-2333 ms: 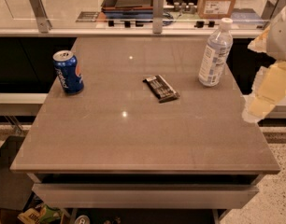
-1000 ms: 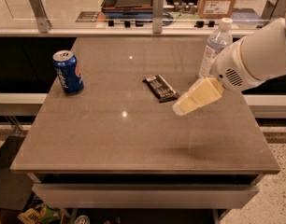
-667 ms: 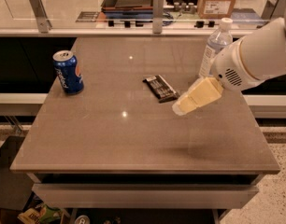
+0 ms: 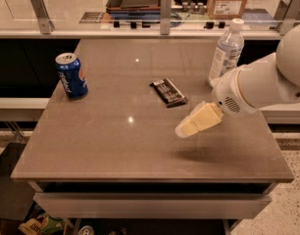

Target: Pick rxbar chocolate

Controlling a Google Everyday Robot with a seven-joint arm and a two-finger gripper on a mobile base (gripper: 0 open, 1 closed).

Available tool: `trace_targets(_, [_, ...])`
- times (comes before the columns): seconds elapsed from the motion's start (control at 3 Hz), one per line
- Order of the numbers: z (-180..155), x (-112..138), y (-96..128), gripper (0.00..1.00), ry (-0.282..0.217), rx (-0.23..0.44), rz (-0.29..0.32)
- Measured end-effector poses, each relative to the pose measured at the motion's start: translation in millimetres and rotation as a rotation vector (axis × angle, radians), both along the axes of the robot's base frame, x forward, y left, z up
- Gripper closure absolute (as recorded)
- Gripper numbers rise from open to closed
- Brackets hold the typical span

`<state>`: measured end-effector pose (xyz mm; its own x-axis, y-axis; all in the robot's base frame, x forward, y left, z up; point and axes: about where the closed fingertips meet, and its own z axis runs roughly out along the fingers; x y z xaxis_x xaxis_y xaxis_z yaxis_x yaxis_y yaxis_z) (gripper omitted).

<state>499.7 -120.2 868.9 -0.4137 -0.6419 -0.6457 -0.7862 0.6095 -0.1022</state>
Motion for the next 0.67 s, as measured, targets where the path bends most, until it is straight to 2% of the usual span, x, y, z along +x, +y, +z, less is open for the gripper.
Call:
trace_targets(0.33, [-22.2,12.3,5.5,0.00,-0.004,-0.014,-0.002])
trace_targets(0.67, [-44.8,31.2,10.3,0.00,0.019,-0.028,-0.036])
